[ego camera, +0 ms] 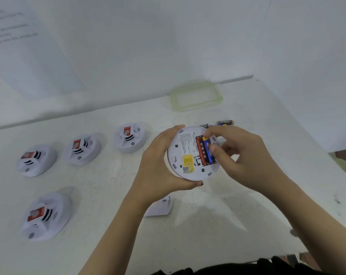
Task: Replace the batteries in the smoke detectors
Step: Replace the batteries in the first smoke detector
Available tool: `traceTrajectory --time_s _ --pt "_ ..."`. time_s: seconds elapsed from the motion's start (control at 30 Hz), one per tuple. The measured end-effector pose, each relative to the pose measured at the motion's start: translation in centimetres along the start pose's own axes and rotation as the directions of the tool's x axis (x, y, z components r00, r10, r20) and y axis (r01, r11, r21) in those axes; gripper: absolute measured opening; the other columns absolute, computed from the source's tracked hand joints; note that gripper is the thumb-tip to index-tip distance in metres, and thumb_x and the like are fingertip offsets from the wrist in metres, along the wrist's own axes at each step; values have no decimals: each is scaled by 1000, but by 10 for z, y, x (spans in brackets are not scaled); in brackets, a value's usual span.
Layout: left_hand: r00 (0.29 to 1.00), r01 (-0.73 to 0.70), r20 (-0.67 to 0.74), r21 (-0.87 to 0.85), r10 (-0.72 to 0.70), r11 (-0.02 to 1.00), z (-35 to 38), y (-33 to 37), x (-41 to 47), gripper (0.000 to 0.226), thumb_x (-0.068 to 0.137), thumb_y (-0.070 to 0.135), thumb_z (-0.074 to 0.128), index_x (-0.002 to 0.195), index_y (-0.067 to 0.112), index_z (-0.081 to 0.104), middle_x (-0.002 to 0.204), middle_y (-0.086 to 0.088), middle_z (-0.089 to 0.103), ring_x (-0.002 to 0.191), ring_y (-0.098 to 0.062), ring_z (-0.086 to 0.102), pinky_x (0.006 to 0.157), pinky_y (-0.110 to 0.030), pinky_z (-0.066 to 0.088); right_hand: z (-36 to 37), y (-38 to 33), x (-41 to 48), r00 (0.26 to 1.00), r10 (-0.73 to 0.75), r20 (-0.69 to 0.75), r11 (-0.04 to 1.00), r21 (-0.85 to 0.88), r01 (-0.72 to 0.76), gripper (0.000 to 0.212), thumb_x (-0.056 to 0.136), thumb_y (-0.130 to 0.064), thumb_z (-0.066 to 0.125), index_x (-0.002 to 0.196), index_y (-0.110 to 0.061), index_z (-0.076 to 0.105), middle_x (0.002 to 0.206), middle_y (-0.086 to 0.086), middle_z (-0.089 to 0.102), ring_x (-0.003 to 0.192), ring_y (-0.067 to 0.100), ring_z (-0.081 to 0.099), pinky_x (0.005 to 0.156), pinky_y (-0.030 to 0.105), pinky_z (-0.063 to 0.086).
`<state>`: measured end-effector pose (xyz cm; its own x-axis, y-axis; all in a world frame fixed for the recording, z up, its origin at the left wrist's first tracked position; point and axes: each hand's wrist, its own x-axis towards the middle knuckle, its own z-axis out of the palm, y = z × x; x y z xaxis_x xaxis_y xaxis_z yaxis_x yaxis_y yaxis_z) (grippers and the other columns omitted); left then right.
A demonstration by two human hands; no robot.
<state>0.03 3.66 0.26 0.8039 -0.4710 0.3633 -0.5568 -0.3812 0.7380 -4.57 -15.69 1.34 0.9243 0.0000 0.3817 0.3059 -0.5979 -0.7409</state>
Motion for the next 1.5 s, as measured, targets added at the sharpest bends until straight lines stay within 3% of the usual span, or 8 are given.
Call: traceTrajectory --time_s 0.3,0.5,0.8,1.0,1.17,1.27,1.4,1.5 --pt "999 39 -17 -8 -39 999 26 9 9 95 43 52 82 129 39 44 123 21 55 114 0 54 94 -29 51 -21 19 5 997 8 75 997 -81 -2 17 85 -18 64 99 -26 56 97 -1 59 62 12 60 60 23 51" --pt "997 47 -52 -62 -50 997 39 6 14 100 44 36 92 133 14 52 123 6 60 115 -11 57 94 -32 51 -33 25 13 990 30 138 1000 -13 -28 23 84 -15 65 99 -28 53 98 -2 56 66 10 61 56 17 51" --pt "997 67 -26 -171 -73 983 38 -1 16 96 49 18 92 134 4 48 124 -1 60 116 -13 57 93 -24 51 -53 30 19 949 -2 317 998 54 -16 47 77 -13 74 117 -29 56 113 -4 60 78 8 67 69 21 56" --pt "996 87 4 -113 -87 990 34 0 17 100 47 22 93 136 10 49 124 1 61 116 -13 58 93 -27 52 -63 28 22 925 -97 367 976 -148 161 45 76 -31 68 119 -27 59 106 -9 67 83 1 60 74 17 52" --pt "997 73 38 -77 -70 994 35 0 19 95 48 12 97 132 8 52 113 -3 65 105 -22 62 84 -33 56 -65 24 22 904 -87 419 924 -306 231 51 76 -42 63 123 -25 56 100 -6 67 74 1 56 63 7 42" --pt "998 48 45 -83 -44 995 38 4 19 90 49 9 95 129 8 54 108 0 65 101 -21 62 80 -25 54 -64 21 21 883 -113 456 852 -412 322 56 79 -43 59 131 -24 49 95 -5 68 72 9 61 59 16 47" --pt "999 22 48 -106 -17 994 40 10 19 91 49 9 95 129 19 53 107 13 64 102 -11 63 80 -15 52 -62 25 20 817 -275 506 728 -446 521 57 77 -41 52 119 -5 61 72 1 70 51 17 61 44 19 40" --pt "998 33 52 -111 -27 993 40 10 18 91 48 10 95 129 18 53 107 14 64 102 -8 63 81 -13 51 -60 30 19 790 -352 501 672 -452 586 47 71 -30 61 105 2 68 70 6 71 46 20 57 45 17 32"
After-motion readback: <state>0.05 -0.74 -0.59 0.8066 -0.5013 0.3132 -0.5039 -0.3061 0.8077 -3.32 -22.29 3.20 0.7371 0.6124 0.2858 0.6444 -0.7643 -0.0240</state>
